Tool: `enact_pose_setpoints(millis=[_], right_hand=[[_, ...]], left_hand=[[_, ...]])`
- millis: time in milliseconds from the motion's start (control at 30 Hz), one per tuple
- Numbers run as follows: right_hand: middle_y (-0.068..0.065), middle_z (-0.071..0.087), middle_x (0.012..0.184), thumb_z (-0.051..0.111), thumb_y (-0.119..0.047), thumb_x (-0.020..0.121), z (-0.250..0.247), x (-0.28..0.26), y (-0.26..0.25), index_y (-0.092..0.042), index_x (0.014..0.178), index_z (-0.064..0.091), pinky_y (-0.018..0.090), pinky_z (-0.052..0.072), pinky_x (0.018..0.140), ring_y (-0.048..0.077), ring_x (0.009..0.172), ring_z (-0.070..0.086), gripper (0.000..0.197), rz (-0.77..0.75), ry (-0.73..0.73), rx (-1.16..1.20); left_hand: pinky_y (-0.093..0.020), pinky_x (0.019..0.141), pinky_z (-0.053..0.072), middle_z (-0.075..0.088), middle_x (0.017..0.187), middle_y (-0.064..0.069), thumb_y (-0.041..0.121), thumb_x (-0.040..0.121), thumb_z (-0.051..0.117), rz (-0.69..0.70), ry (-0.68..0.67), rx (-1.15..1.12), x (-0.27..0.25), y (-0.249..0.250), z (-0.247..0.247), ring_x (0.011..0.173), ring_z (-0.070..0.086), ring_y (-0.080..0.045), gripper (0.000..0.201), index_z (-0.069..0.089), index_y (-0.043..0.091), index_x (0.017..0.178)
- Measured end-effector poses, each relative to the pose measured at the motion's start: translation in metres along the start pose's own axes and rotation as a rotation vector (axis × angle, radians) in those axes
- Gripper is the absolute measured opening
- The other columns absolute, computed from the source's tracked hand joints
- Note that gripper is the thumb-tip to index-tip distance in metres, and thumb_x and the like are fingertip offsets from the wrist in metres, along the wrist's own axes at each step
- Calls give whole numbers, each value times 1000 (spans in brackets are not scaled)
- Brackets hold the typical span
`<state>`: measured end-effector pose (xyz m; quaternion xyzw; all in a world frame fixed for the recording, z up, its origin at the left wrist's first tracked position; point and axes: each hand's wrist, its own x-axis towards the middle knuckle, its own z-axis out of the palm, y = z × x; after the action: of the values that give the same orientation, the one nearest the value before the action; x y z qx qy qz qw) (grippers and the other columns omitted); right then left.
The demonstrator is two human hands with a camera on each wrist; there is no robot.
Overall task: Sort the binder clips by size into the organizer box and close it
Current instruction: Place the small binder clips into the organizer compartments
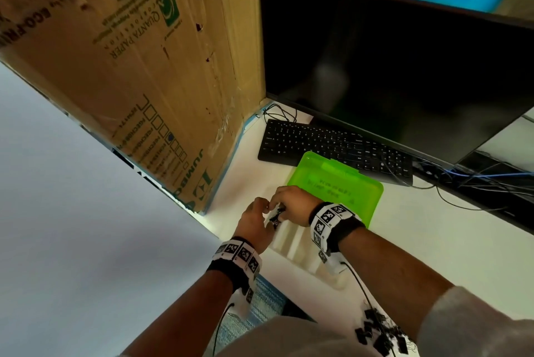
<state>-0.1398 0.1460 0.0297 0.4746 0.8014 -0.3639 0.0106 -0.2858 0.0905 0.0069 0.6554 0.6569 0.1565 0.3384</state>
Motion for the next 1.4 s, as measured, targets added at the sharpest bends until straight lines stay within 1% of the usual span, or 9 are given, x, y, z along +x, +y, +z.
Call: enact_pose_setpoints(millis=[200, 433, 633, 800, 933, 1100, 1200, 1300, 1400], right_hand=[[6, 57, 107, 77, -8, 70, 0, -1, -6, -13, 103, 66, 27, 47, 82, 20, 95, 59, 36, 59, 21, 125], [7, 65, 104, 55, 5, 82, 3, -3, -7, -13, 99, 69, 24, 47, 80, 20, 95, 61, 28, 24, 54, 77], [3, 64, 109, 55, -4, 88, 8, -13, 1, -17, 101, 68, 27, 47, 84, 19, 101, 59, 22, 3, 3, 10], [2, 66, 106, 51, -10, 91, 8, -54, 27, -17, 102, 67, 28, 47, 86, 16, 96, 59, 20, 4, 165, 77], [1, 69, 101, 54, -10, 90, 12, -110, 71, -16, 98, 70, 24, 46, 84, 18, 92, 62, 19, 101, 232, 86], [-1, 71, 98, 57, -12, 89, 21, -192, 112, -19, 97, 71, 32, 50, 85, 14, 84, 61, 18, 289, 264, 100], [-5, 68, 102, 66, -27, 84, 35, -234, 116, -25, 100, 70, 30, 50, 84, 11, 87, 59, 16, 388, 130, 202], [-9, 60, 109, 76, -39, 72, 61, -268, 114, -32, 107, 64, 31, 48, 88, 11, 99, 56, 38, 476, 0, 267], [-4, 49, 125, 78, -40, 67, 92, -289, 111, -24, 119, 51, 35, 43, 96, 18, 116, 48, 61, 444, -77, 148]], left_hand=[[-25, 71, 42, 53, 112, -4, 20, 81, 63, 34, -11, 20, 0, -7, 6, 91, 59, -22, 37, 50, 11, 114], [-28, 73, 47, 54, 111, -3, 21, 78, 62, 40, -22, 47, -6, -15, 3, 89, 59, -23, 35, 55, 13, 111], [-22, 68, 45, 55, 112, -6, 17, 80, 61, 34, -34, 146, -9, -18, 2, 80, 62, -24, 15, 67, 11, 93], [-38, 85, 50, 50, 117, 0, 14, 78, 54, 49, -10, 263, -8, -8, 0, 100, 54, -22, 23, 64, 16, 99], [-40, 77, 49, 51, 115, -8, 0, 69, 55, 210, 53, 280, -9, 13, 11, 97, 50, -29, 33, 63, 13, 98], [-21, 96, 38, 48, 118, -5, -1, 82, 49, 476, -260, 169, -23, 63, 59, 101, 52, -18, 29, 60, 14, 104], [-28, 89, 45, 48, 116, 0, 18, 88, 57, 588, -540, 155, -47, 93, 95, 84, 50, -11, 20, 59, 17, 108], [-22, 88, 39, 46, 119, 3, 32, 80, 69, 651, -789, 213, -72, 114, 127, 101, 50, -14, 39, 55, 21, 114], [-34, 96, 41, 43, 125, 3, 43, 62, 80, 727, -874, 438, -86, 121, 150, 112, 42, -19, 67, 49, 23, 118]])
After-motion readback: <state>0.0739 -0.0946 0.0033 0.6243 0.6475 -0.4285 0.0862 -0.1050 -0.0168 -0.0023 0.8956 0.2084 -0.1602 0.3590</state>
